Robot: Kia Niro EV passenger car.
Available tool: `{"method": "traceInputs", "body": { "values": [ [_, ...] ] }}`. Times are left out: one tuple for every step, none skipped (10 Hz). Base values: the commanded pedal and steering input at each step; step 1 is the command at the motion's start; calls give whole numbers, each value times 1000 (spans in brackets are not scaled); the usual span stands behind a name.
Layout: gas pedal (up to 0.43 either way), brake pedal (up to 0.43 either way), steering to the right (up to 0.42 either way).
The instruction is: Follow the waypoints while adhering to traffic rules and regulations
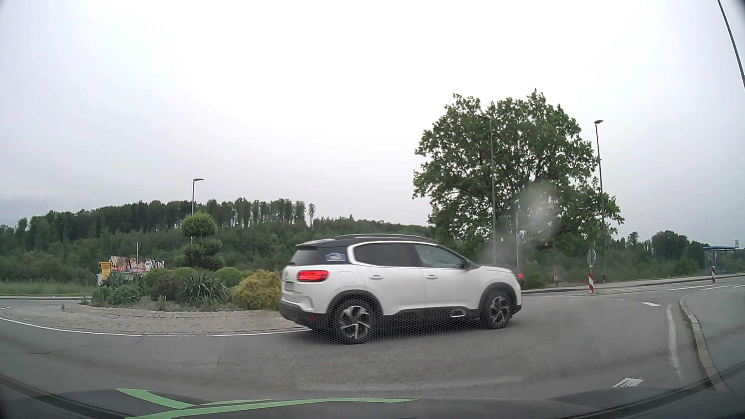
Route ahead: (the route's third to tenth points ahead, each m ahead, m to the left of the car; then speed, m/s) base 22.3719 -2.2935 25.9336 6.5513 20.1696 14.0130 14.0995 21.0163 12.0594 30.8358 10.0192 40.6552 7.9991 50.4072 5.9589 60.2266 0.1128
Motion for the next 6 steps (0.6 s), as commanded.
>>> {"method": "traceInputs", "body": {
  "values": [
    [0,67,79],
    [0,73,79],
    [0,79,79],
    [0,85,79],
    [0,98,79],
    [0,104,79]
  ]
}}
